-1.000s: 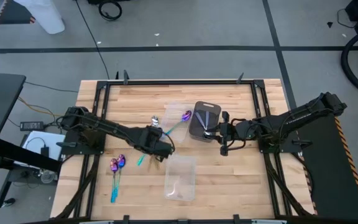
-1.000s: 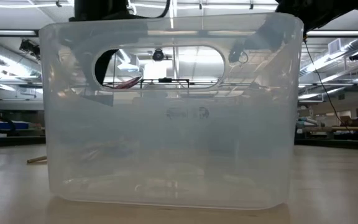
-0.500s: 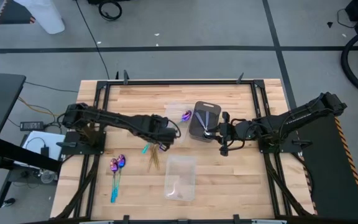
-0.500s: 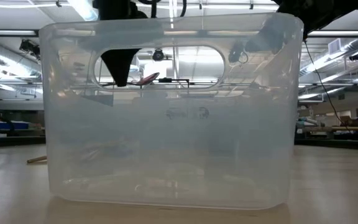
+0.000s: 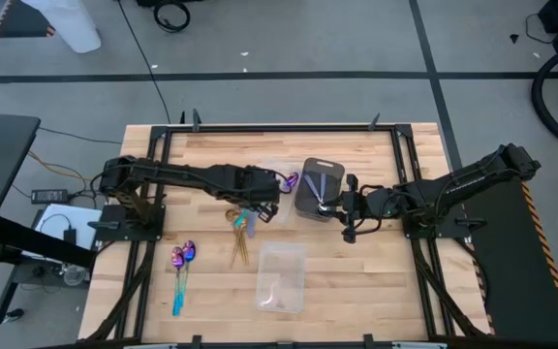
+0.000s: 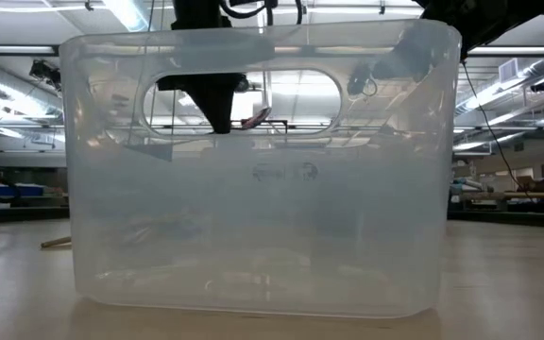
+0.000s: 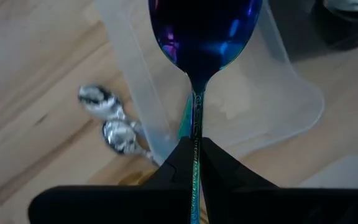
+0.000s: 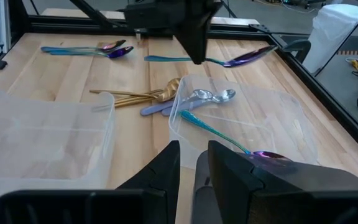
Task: Sort silverware by color (type)
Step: Put the blue spoon into the top transparent bin
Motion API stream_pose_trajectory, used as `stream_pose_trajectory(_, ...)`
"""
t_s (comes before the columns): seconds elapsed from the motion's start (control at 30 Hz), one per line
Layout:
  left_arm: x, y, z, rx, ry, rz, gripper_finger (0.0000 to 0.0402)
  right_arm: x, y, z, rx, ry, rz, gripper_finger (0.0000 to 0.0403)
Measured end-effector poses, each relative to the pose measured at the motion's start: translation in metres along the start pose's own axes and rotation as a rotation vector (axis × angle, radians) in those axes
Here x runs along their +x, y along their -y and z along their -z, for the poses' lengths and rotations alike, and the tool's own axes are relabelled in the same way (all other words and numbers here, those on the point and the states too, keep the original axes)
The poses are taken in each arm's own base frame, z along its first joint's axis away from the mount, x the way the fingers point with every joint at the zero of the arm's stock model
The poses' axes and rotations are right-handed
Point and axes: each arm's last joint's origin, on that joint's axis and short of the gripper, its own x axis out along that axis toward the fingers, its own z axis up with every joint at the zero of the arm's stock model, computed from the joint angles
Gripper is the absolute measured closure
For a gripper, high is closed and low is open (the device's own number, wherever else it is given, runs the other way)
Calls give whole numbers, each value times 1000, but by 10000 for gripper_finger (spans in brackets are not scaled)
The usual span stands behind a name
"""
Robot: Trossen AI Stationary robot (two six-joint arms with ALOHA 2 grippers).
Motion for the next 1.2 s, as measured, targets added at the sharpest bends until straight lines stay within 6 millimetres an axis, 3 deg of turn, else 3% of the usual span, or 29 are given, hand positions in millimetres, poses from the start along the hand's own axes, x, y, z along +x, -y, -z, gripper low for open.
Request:
stream_pose_trajectory(0.63,10,-18,-40,5,120,63,383,0,0,0,0,0,0,309)
stream_pose_trajectory(1.2,12,-24,-60,63,222,101,383,0,0,0,1,0,0,309)
